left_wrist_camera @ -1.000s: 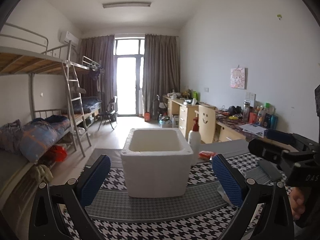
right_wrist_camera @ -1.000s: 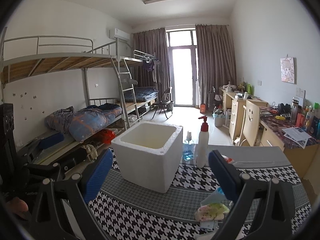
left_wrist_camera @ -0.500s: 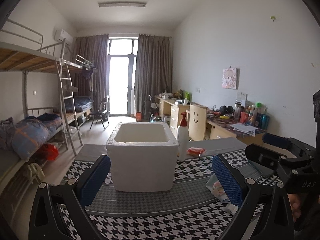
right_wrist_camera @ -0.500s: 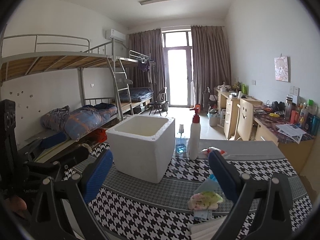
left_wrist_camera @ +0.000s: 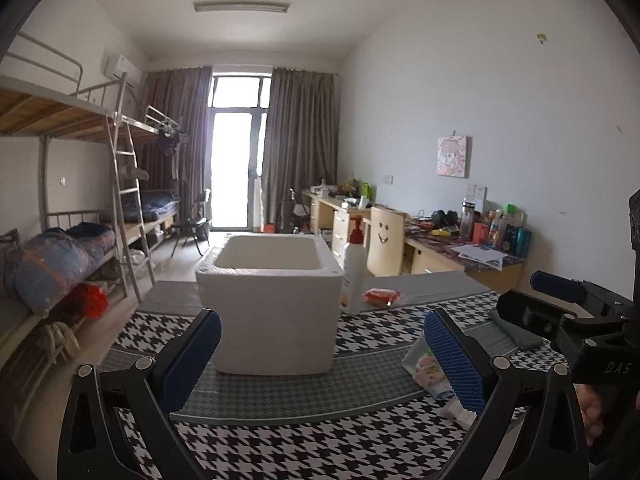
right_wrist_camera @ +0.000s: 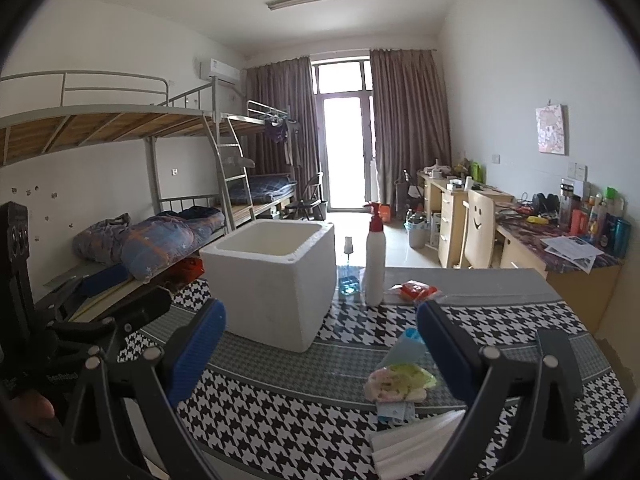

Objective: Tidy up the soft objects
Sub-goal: 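Move both grippers toward the wipes package and white tissue on the table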

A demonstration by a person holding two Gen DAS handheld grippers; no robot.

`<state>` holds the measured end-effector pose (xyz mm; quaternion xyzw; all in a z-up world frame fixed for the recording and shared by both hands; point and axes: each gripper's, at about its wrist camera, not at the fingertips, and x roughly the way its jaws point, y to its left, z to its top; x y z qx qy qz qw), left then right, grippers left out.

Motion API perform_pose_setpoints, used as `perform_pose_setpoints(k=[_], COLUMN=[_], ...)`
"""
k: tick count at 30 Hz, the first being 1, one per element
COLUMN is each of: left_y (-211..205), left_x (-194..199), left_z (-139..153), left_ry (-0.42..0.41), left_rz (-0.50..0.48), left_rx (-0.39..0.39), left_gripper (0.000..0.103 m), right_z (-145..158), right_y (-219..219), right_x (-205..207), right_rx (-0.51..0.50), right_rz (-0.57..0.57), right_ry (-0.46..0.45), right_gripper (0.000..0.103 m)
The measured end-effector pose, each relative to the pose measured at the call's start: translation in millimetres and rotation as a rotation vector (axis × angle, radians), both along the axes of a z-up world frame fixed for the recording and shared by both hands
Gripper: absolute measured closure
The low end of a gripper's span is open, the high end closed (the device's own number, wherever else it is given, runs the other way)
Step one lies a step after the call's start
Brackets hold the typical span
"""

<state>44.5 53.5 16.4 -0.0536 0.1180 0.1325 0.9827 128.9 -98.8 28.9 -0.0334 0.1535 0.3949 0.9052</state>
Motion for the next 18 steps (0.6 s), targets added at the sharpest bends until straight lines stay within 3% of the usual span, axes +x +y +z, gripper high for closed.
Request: perform_pose_setpoints(k=[18], left_y=[-22], left_x=[18], left_z=[-10], left_ry=[0.043], left_rz=[-0.098], left_rx=[-0.007], left_gripper=[0.001], right_z=[-20], right_y=[-26], right_x=[6], right_rx=[-0.010], right_rz=[-0.085], right_ry=[0.048], right_gripper=[0.005])
